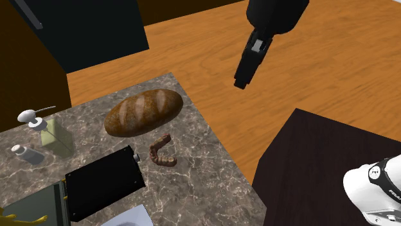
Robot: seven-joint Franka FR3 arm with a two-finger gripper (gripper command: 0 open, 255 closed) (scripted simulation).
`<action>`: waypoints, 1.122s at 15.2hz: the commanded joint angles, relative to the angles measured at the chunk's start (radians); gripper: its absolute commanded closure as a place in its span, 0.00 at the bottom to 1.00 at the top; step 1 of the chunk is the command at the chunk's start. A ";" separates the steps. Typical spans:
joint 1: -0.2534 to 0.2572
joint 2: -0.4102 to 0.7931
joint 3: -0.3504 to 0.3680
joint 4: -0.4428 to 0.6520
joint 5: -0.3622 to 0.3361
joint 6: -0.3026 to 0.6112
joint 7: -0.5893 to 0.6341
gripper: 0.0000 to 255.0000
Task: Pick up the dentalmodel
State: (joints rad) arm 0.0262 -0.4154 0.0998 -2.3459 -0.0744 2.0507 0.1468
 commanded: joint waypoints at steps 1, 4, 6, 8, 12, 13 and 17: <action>0.003 0.063 0.008 0.002 0.000 0.055 0.011 0.00; 0.005 0.165 0.018 0.020 -0.004 0.129 0.024 0.00; 0.007 0.235 0.025 0.038 -0.008 0.174 0.034 0.00; 0.009 0.307 0.031 0.061 -0.015 0.216 0.044 0.00; 0.015 0.455 0.041 0.121 -0.032 0.289 0.065 0.00; 0.017 0.493 0.042 0.139 -0.037 0.305 0.071 0.00; 0.030 0.644 0.045 0.222 -0.058 0.357 0.091 0.00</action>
State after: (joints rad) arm 0.0558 0.1922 0.1461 -2.1438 -0.1284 2.3949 0.2376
